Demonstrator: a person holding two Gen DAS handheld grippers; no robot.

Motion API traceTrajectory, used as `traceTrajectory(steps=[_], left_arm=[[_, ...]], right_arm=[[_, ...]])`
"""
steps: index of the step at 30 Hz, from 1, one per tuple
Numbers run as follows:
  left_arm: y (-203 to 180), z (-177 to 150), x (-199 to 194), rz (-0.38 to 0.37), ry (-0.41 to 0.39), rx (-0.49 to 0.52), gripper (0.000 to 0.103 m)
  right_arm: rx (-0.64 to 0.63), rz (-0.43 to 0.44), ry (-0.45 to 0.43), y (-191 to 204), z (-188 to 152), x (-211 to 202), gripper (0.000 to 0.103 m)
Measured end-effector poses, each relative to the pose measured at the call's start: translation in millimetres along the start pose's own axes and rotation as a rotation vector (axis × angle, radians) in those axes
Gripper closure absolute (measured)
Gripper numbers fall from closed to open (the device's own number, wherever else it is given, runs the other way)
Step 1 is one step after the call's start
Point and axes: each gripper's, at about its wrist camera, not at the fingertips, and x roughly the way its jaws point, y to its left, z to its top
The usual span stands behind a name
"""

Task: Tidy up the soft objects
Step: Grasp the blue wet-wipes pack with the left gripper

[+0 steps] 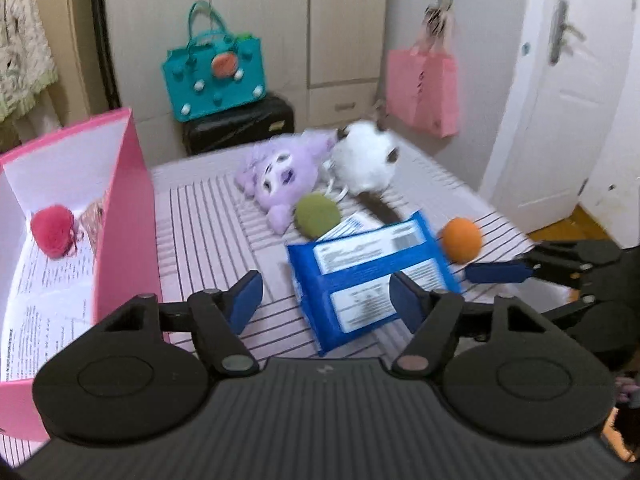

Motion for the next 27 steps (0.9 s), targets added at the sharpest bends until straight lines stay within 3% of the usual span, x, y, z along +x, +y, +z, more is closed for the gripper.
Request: traceTrajectory(steps=[4, 7, 11, 14, 20, 27], left_arm=[[9.5, -5.7, 27.6, 0.013, 0.068, -0.057, 0.04], [16.4, -11.7, 40.1, -0.024, 0.12, -0.121, 0.051], [23.2, -18.4, 43.4, -0.081, 0.117, -0.21, 0.064], [26.0, -20.2, 43.9, -0.121, 0.114, -0.217, 0.068], [26.2, -20.8, 45.5, -0.132, 0.112, -0.227, 0.077], [16.5, -21.1, 35.3, -0.125, 0.085, -0.182, 0.077]], right_arm=[[0.061, -0.013, -0.003, -1.5, 0.9, 9.1, 0.039], [0.12, -0.003, -0.003, -4.1, 0.1, 14.7, 0.039], [0.18, -0.016, -0.037, -4.3, -0.6, 18.1, 0.039], [0.192, -0.028, -0.053, -1.2, -2.5, 21.4, 0.039], [0.252, -0.047, -0.077, -2.4, -5.6, 19.2, 0.066], [0.227, -0.068, -0.077, 4.1, -6.5, 13.7, 0.07]])
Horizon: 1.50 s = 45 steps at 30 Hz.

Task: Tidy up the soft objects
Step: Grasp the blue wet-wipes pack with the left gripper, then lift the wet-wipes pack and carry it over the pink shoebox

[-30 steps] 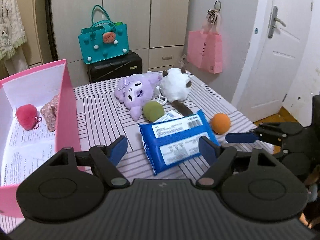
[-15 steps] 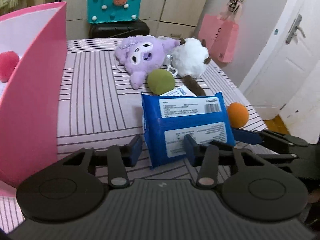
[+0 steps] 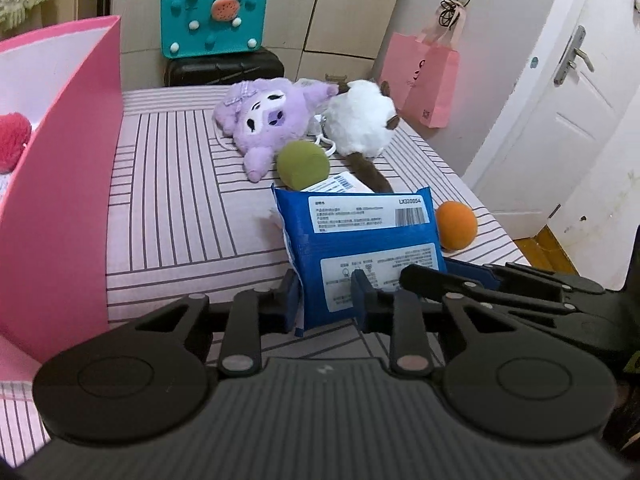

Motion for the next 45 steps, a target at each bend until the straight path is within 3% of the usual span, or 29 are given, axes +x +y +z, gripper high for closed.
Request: traceTrajectory(steps=[4, 8, 11, 18, 26, 41, 45], left_arm=[[-4.9, -1.8, -9.6, 0.0, -0.017, 0.02, 0.077], [-16.9, -2.3, -19.9, 0.037, 0.044, 0.063, 0.075], [-20.2, -7.7, -29.1, 0.052, 0.045, 0.082, 0.075], [-13.3, -18.0, -48.8, -0.01, 0.072, 0.048, 0.075], [-7.4, -27.5, -67.0, -0.129, 0.118, 0.019, 0.075], [4.3, -17.9, -130.9, -0.087, 0.206, 0.043, 0.075], [14.0, -16.6, -148.6, -0.059, 0.214, 0.036, 0.075]], right_arm=[[-0.038, 0.001, 0.003, 6.1, 0.0, -6.2, 0.07], [-0.136, -0.004, 0.028, 22.8, -1.6, -11.9, 0.07], [-0.196, -0.001, 0.039, 32.1, -3.0, -18.9, 0.069], [-0.249, 0.057, 0.126, 34.5, 3.2, -34.5, 0.066], [-0.242, 0.129, 0.215, 38.8, 13.9, -50.6, 0.063], [-0.185, 0.304, 0.386, 81.3, 35.3, -62.6, 0.069], [-0.209, 0.342, 0.389, 101.3, 45.1, -61.6, 0.069]])
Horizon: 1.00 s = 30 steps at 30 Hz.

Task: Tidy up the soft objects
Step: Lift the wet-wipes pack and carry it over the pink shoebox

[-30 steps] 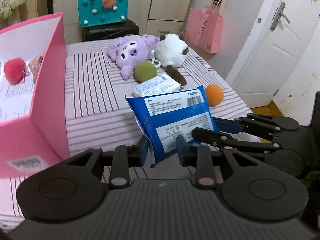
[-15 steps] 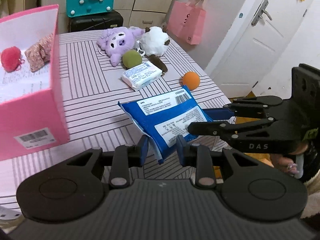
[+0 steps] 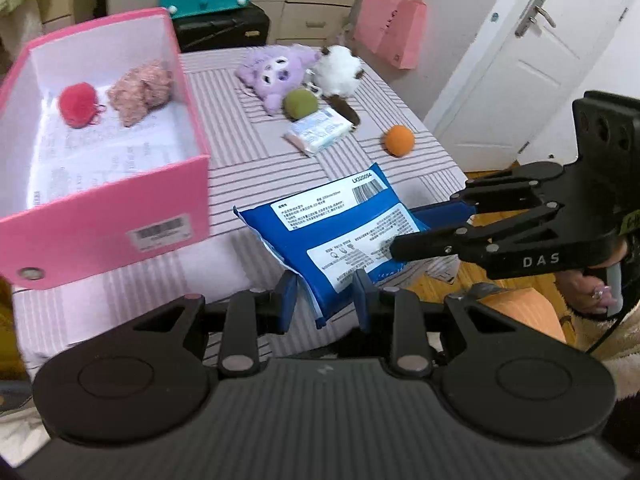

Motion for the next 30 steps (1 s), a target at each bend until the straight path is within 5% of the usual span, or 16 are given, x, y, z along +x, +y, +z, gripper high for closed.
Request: traceTrajectory(steps=[16, 23, 30], left_arm=[[33.5, 12.9, -72.3, 0.124, -0.187, 0.025, 0.074], [72.0, 32.2, -81.2, 0.142, -0.261, -0.048, 0.073], [128.7, 70.0, -66.1, 0.169, -0.244, -0.156, 0.073]], right_arm=[[-0.192, -0.014, -0.075, 60.8, 78.6, 9.4, 0.068], [-0.199, 0.002, -0.084, 65.4, 122.4, 30.3, 0.068], [-0.163, -0.012, -0.027, 57.0, 168.2, 84.0, 0.068]])
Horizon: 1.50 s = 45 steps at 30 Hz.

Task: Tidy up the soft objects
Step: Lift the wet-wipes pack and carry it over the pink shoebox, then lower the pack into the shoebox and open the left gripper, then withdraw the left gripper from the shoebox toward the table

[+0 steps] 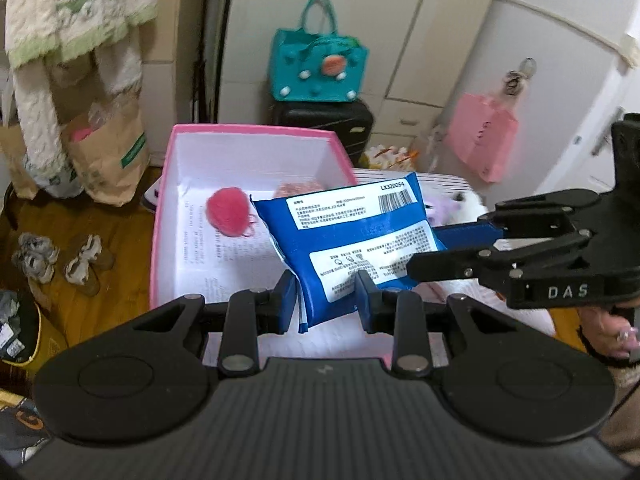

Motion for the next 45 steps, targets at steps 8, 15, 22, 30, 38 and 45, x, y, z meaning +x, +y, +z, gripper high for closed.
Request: traceTrajectory(steps=[8, 15, 22, 30, 38, 45], left_arm=[[43.2, 30.6, 58.0, 0.031, 0.11, -0.068, 0.073], [52.0, 36.3, 86.2, 0.054, 0.195, -0.045, 0.073], [46.5, 39.3, 110.2, 0.155, 0.205, 0.02, 0.072], [31.4, 35.2, 113.5, 0.217, 0.186, 0.104, 0.069], [24.9, 41.0, 77.9, 0.232, 0.129, 0.123, 0.062], [3.9, 40.7, 34.7, 0.182, 0.122, 0.139, 0.059]], right_arm=[[0.094, 0.006, 0.11, -26.7, 26.4, 62.8, 0.066], [0.107, -0.006, 0.17, -36.4, 29.7, 83.7, 0.066], [0.071, -0.02, 0.208, -35.0, 33.9, 92.7, 0.066], [-0.002, -0.074, 0.142, -30.8, 33.1, 75.0, 0.066], [-0.006, -0.029, 0.112, -31.1, 25.4, 38.3, 0.066], [-0.065, -0.009, 0.07, -10.8, 18.5, -1.3, 0.066]])
